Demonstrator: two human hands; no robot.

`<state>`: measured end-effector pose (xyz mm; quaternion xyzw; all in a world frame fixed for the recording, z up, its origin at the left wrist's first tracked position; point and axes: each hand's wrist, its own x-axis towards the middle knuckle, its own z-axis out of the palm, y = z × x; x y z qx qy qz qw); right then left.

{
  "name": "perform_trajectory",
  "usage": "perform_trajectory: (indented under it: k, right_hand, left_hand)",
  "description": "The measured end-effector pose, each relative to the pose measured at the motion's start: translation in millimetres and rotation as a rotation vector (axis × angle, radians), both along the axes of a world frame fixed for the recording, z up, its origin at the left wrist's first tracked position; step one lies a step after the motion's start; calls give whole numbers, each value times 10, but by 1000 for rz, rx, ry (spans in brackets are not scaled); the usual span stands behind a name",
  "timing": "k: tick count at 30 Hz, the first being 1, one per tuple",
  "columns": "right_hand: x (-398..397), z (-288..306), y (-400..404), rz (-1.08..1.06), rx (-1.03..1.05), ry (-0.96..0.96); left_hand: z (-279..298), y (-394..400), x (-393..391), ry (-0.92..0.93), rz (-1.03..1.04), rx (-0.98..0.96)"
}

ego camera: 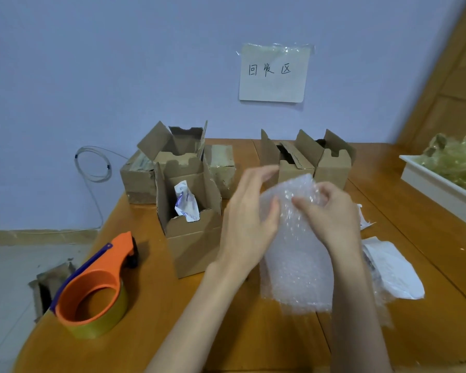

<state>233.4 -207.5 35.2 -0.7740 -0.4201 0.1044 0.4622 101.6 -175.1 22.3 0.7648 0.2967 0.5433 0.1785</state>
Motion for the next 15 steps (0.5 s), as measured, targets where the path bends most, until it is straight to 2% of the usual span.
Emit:
perform_trajectory:
  k: [2,4,5,7,9,10,11,13,15]
  right_hand:
    - [-152,263,4,-5,163,-14]
    - [-353,535,57,32,301,-27]
    - [-467,645,116,63,349,-33]
    - [-702,778,286,141,384,-61]
    - [-933,819,471,209,331,-124]
    - [-1035,821,549,223,293,-164]
    - [-1113,823,613,226,264,-202]
    - [-1210,810,713,221,222,-282]
    - [-1264,789,774,219,149,-345]
  left_hand:
    - [150,-18,-175,-238,83,202]
    - [265,73,-386,-381,241,192]
    - [307,152,-490,-429,260,104]
    - [370,308,-662,-531,151,-190]
    - [414,471,-803,-600,52,-462]
    - [416,549,-859,-573,63,-536]
    - [416,609,-902,-465,127,-549]
    - [410,703,-982,-112,321,-417]
    - [452,738,-1020,103,375,-354]
